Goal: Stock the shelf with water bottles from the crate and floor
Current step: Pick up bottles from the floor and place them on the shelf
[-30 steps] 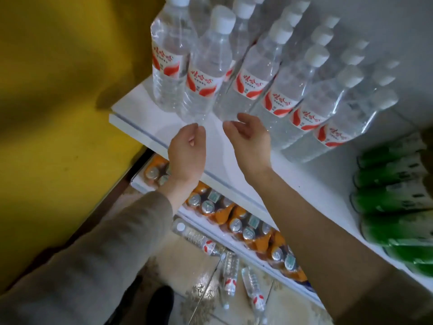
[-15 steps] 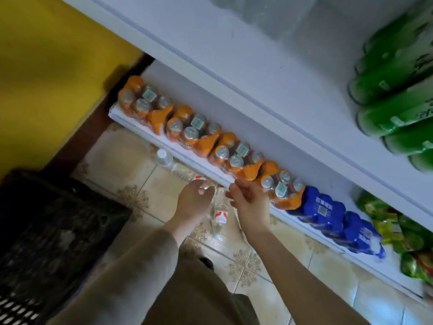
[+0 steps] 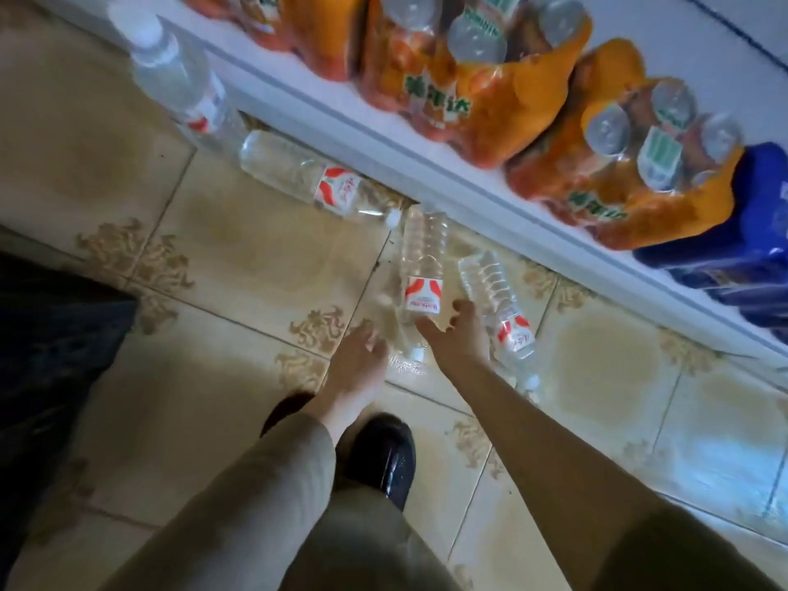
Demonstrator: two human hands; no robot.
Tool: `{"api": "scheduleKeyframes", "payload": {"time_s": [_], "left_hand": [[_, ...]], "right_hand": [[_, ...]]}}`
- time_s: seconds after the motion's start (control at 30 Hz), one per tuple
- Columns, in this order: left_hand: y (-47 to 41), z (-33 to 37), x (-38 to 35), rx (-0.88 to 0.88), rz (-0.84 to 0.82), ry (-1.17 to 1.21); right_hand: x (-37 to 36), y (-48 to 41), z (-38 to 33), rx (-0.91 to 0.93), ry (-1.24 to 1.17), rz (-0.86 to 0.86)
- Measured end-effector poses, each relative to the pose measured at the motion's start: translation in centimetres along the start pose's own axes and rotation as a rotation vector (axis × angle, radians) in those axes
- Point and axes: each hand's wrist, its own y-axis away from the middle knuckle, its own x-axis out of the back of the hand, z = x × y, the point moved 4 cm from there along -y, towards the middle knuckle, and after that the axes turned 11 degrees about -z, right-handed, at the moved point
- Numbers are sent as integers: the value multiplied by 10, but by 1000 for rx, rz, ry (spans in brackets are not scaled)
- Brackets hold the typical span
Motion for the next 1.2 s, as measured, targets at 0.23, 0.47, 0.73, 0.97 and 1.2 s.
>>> {"api": "scheduleKeyframes", "payload": {"time_s": [0.23, 0.47, 0.73, 0.97, 1.2], "left_hand": [[-80, -13, -27, -3, -74, 447], [-55, 3, -11, 73, -70, 492], [55, 71, 34, 75, -175, 723], [146, 133, 89, 93, -174, 891], [243, 211, 113, 197, -288, 775]], "right_hand": [[-37, -78, 17, 28, -39, 136], [-5, -41, 1, 3, -281, 53], [35, 106, -49, -8, -499, -436], [79, 222, -135, 26, -547, -719], [109, 295, -238, 481, -4, -511]]}}
